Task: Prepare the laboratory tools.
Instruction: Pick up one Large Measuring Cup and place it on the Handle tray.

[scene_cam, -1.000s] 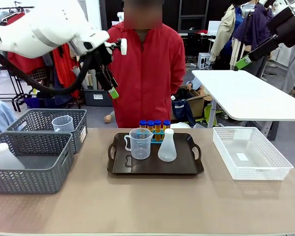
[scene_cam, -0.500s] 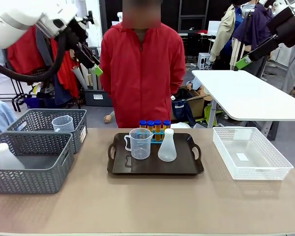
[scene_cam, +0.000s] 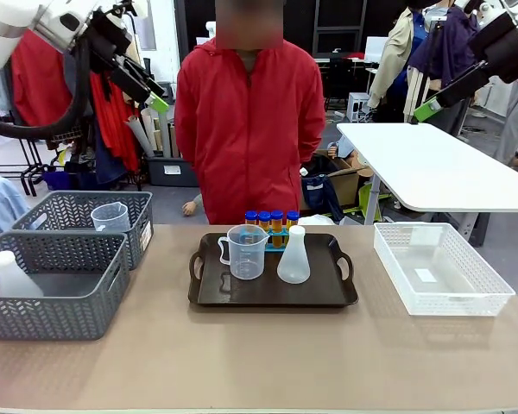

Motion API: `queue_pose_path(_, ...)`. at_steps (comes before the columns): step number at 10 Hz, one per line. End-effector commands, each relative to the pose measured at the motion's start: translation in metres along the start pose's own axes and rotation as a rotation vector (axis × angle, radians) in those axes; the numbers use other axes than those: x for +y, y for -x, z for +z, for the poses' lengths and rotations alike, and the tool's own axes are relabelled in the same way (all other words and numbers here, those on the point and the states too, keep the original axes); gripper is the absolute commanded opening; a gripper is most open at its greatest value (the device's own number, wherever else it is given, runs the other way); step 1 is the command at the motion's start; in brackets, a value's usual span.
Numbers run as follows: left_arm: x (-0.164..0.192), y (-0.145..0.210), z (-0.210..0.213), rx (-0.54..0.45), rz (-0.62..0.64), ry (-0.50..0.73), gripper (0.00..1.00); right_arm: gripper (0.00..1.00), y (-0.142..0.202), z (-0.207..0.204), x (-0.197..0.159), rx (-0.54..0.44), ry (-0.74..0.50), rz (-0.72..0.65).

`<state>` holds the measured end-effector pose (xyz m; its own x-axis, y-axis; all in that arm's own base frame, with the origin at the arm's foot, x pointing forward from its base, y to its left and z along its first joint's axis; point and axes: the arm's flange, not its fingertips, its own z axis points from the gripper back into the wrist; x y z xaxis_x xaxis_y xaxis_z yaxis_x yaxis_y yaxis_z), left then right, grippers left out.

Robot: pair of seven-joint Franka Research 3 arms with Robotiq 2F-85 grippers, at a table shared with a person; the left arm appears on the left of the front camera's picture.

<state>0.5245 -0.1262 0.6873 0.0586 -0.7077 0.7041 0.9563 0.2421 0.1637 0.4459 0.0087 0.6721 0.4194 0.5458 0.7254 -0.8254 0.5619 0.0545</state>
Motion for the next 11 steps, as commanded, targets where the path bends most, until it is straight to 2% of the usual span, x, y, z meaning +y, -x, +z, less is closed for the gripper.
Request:
queue_pose_path(1, -0.006, 0.011, -0.001, -0.017, -0.018, 0.013, 1.00, 1.00, -0.001, 0.001, 0.000, -0.007, -0.006, 0.008)
queue_pose_path(6, -0.006, 0.011, 0.013, 0.059, -0.005, 0.029, 1.00, 1.00, -0.001, 0.001, 0.000, -0.007, -0.006, 0.008)
queue_pose_path(11, -0.006, 0.012, 0.018, 0.071, -0.006, 0.031, 1.00, 1.00, -0.001, 0.001, 0.000, -0.007, -0.006, 0.008)
